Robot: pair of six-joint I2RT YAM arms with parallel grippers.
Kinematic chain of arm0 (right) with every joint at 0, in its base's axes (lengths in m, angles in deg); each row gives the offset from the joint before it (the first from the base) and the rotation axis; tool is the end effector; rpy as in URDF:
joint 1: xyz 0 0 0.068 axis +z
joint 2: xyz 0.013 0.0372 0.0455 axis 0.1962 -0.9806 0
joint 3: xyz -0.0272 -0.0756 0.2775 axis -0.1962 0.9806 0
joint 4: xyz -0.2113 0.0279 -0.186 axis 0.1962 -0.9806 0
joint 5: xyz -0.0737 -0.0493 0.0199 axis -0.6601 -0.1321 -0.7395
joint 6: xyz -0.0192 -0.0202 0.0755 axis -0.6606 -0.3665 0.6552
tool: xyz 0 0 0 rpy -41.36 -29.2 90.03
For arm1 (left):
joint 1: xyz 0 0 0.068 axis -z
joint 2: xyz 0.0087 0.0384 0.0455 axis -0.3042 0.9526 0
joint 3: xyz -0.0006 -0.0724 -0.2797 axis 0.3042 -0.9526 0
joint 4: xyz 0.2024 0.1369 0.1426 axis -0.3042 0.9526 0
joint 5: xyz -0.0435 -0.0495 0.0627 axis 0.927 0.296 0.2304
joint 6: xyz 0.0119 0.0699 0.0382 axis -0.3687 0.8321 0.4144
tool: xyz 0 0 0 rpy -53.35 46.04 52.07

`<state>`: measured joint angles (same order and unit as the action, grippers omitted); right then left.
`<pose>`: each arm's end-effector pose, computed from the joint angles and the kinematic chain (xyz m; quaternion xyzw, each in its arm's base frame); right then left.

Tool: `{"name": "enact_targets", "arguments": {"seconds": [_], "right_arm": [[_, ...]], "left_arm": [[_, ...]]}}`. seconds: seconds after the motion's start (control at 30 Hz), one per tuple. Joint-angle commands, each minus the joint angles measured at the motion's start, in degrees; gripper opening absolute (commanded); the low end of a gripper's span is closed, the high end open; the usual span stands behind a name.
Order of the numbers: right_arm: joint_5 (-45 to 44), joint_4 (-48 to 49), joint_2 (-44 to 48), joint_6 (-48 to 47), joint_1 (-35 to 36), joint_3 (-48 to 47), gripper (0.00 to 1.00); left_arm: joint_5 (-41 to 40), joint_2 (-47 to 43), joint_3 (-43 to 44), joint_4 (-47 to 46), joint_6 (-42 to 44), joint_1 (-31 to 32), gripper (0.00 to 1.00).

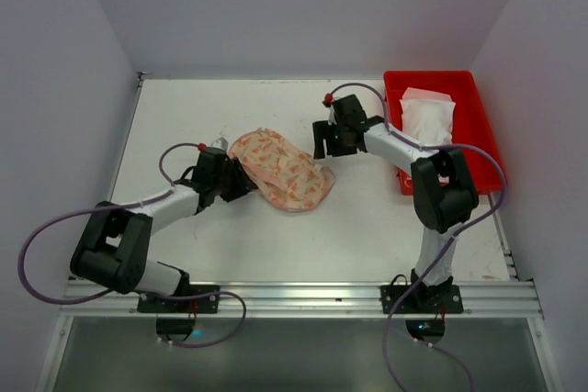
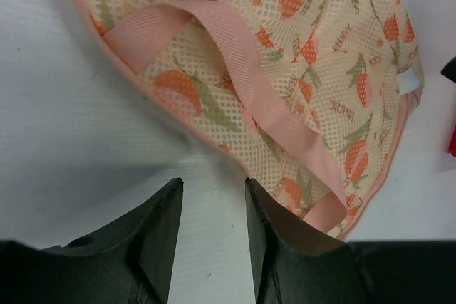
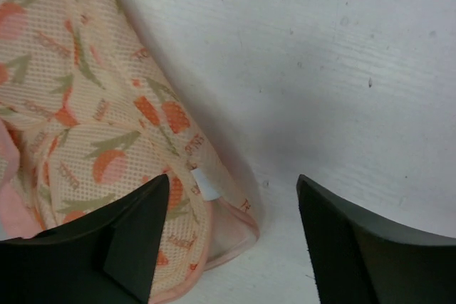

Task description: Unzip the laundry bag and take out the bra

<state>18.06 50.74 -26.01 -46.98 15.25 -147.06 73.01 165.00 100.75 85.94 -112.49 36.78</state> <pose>0.4079 0.2104 0.1936 -0.1119 0.9339 0.1554 0.3021 0.2779 -0.1065 0.1360 -0.1869 0.9090 -0.2523 0.2742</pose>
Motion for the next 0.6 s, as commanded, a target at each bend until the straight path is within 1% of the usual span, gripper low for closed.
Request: {"name": "enact_targets", "arguments": {"seconds": [0.0,0.13,0.17,0.2,0.23,0.3,0.33,0.37,0.43,0.57], "right_arm": [[6.2,-1.6,-3.7,3.0,-1.1,-3.3,0.69],[10.2,-0.5,-7.0,5.1,-1.3,-2.0,0.52],[10.9,-0.2,-7.4,5.4,-1.3,-0.7,0.47],[11.8,0.3,-7.6,6.1,-1.4,0.1,0.40],[14.5,1.7,-7.7,7.3,-1.3,1.0,0.29],[17.9,4.0,-6.9,8.6,-1.2,4.9,0.20],[21.5,6.6,-6.2,10.2,-1.0,6.3,0.17],[23.1,7.2,-5.0,11.0,-0.9,8.6,0.13],[25.6,8.8,-3.6,13.7,-0.3,10.7,0.10],[28.4,11.6,1.8,17.7,1.7,16.5,0.11]], "left_arm": [[2.5,3.7,2.4,-7.5,-2.9,1.1,0.44],[3.6,9.5,3.2,-10.4,-3.7,3.0,0.42],[4.1,10.3,3.5,-10.8,-3.7,3.2,0.41],[4.2,11.0,3.7,-11.2,-4.0,3.4,0.37],[4.4,11.5,3.7,-11.6,-4.1,3.5,0.36],[4.4,11.0,3.8,-12.3,-4.4,3.6,0.30],[4.3,9.7,3.8,-12.3,-4.4,3.6,0.29],[4.2,8.8,3.8,-12.4,-4.3,3.6,0.27],[4.1,5.7,3.7,-12.4,-4.0,3.9,0.25],[5.0,4.2,3.8,-11.9,-3.0,4.0,0.24]]}}
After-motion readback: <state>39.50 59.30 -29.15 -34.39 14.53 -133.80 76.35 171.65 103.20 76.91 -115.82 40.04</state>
